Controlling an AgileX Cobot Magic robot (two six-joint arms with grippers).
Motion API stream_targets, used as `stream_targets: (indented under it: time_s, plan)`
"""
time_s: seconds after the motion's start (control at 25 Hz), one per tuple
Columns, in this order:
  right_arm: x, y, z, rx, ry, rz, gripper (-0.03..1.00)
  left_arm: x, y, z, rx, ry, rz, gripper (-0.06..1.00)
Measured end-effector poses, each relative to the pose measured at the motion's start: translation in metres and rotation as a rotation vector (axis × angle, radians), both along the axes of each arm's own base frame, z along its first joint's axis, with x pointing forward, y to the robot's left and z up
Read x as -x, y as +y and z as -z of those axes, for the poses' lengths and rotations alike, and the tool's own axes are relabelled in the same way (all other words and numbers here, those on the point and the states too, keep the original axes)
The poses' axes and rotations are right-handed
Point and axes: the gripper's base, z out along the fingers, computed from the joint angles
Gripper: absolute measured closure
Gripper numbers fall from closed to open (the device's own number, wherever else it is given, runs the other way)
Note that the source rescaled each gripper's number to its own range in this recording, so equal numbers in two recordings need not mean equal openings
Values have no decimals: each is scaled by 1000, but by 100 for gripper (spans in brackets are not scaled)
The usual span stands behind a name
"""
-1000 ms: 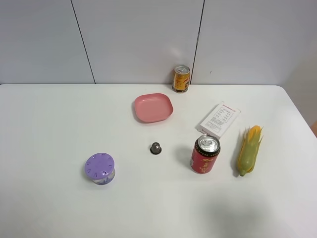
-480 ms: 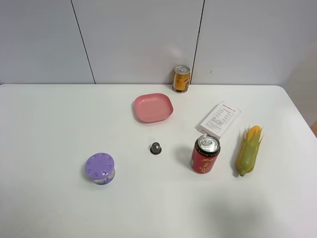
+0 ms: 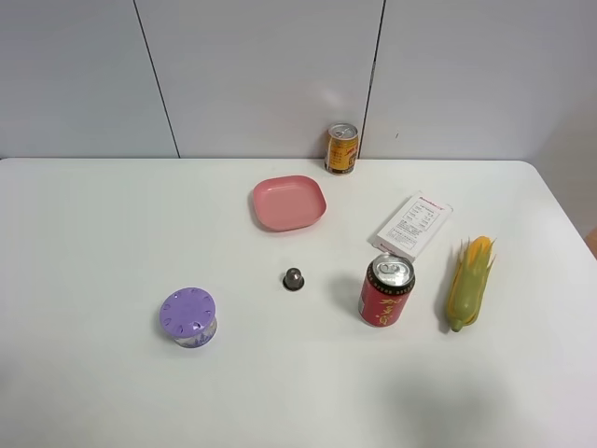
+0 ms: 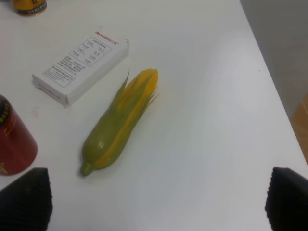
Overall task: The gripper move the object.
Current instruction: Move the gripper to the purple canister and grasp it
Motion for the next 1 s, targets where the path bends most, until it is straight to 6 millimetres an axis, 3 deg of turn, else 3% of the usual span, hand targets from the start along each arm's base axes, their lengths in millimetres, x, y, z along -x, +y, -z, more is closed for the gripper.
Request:
stream_targets:
  time_s: [0.28,0.6,0.76,1.0]
  plan:
    - [0,0,0,0,0,0,-3,-46,1,-12,-43,106,54,34]
    - [0,0,0,0,0,0,-3,-115,1,-22,-43,173,78,34]
    - [0,0,0,0,0,0,-3,-149,-18,-17,-53,174,175,34]
    - [0,0,0,0,0,0,-3,-182,-72,-9,-62,189,381,34]
